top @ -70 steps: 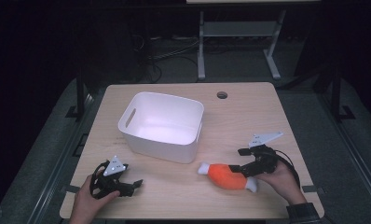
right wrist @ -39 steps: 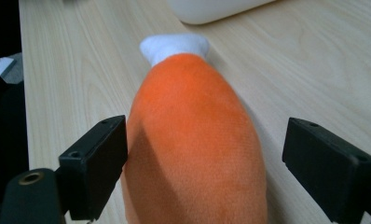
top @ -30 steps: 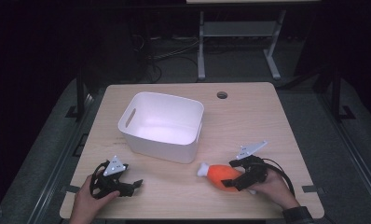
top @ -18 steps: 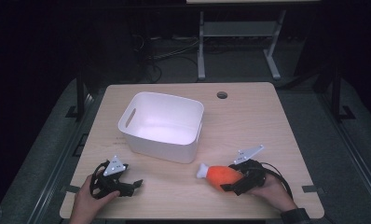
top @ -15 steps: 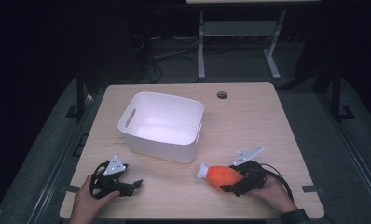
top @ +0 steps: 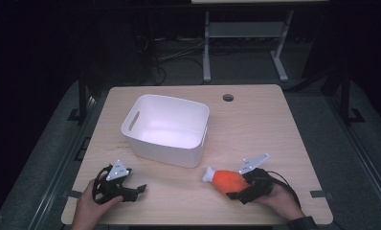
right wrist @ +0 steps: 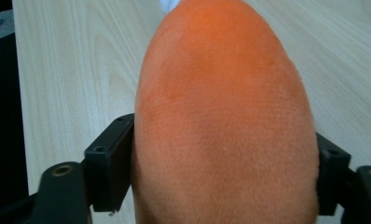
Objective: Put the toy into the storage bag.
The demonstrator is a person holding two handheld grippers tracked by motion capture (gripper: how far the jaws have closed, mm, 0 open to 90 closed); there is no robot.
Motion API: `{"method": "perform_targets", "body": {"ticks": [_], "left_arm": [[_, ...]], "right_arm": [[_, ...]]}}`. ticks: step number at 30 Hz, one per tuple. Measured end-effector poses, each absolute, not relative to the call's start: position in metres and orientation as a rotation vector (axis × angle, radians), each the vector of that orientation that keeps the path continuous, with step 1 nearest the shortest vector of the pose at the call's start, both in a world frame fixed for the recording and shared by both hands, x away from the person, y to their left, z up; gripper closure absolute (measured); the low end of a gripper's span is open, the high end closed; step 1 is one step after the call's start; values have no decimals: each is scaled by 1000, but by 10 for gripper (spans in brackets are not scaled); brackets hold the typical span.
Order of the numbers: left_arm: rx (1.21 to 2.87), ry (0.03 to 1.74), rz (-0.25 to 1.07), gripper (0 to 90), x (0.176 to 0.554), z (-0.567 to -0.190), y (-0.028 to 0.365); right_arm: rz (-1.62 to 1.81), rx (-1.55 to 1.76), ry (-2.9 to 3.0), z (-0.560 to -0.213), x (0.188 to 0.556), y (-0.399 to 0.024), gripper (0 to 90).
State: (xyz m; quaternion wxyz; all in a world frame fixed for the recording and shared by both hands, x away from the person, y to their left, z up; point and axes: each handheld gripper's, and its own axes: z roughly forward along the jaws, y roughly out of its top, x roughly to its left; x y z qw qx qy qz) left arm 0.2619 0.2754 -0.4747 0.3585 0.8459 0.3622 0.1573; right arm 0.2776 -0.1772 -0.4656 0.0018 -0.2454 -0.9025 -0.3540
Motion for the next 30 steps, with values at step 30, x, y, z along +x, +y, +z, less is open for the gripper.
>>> {"method": "perform_targets", "body": {"ticks": [30], "left_arm": [[2182, 935, 405, 129, 262, -475, 275]], "right_arm": [[-1241, -852, -2820, -450, 275, -195, 292]]}}
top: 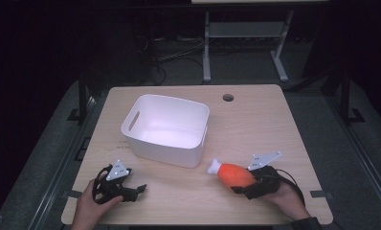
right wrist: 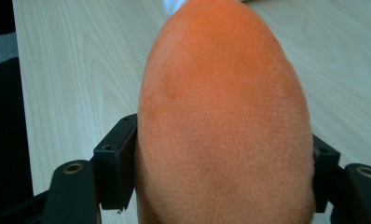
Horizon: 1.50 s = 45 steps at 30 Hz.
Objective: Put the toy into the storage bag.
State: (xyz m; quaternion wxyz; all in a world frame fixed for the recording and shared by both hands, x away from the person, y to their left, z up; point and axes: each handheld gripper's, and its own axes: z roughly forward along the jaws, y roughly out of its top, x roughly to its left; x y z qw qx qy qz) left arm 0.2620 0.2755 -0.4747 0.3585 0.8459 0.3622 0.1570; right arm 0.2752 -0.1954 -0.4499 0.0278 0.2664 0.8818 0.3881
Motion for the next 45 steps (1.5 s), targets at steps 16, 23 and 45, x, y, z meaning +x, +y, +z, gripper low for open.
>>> {"method": "perform_targets", "body": {"ticks": [16, 23, 45], "left_arm": [[2182, 935, 404, 129, 262, -475, 276], [2182, 935, 404, 129, 262, -475, 275], [2180, 938, 402, 129, 262, -475, 275]], "right_arm": [[1333, 831, 2624, -436, 277, -215, 292], [1375, 819, 2602, -424, 281, -221, 291], [1457, 758, 2548, -399, 290, -228, 292]]}}
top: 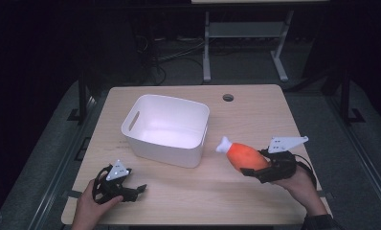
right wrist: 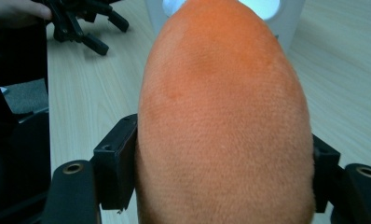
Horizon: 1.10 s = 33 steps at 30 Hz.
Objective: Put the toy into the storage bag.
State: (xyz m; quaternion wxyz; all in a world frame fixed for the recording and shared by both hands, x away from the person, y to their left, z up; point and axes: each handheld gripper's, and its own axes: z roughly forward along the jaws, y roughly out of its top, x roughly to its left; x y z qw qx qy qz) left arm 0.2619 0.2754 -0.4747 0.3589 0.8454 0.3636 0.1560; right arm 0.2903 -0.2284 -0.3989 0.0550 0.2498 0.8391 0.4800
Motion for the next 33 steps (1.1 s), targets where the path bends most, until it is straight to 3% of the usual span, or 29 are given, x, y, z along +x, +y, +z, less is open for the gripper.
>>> {"method": "perform_targets", "body": {"ticks": [33], "left_arm": [[2178, 938, 403, 129, 262, -475, 275]], "right_arm": [[1531, 588, 2529, -353, 316, -209, 292]]}}
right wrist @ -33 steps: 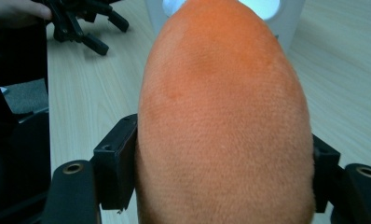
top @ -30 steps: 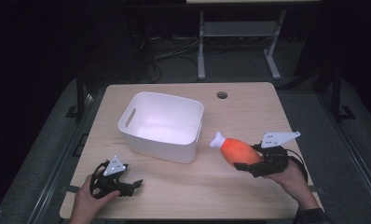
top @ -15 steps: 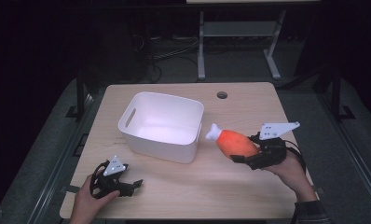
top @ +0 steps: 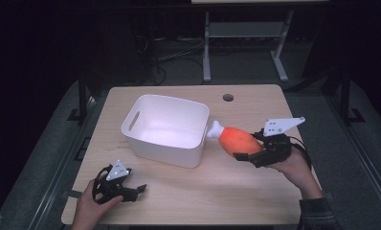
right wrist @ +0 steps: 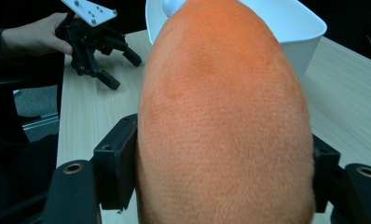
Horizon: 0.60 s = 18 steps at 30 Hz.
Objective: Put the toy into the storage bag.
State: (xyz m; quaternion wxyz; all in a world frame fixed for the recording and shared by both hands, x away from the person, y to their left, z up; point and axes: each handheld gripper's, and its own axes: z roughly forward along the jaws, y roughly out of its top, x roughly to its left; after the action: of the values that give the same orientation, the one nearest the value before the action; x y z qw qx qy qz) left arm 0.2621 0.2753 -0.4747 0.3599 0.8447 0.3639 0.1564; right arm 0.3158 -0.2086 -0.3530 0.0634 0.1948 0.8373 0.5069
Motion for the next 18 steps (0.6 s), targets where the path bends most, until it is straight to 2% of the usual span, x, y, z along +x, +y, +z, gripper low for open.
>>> {"method": "perform_targets", "body": {"ticks": [18], "left_arm": [[2178, 938, 404, 129, 262, -475, 275]], "right_arm": [[1531, 518, 2555, -330, 334, -187, 292]]}}
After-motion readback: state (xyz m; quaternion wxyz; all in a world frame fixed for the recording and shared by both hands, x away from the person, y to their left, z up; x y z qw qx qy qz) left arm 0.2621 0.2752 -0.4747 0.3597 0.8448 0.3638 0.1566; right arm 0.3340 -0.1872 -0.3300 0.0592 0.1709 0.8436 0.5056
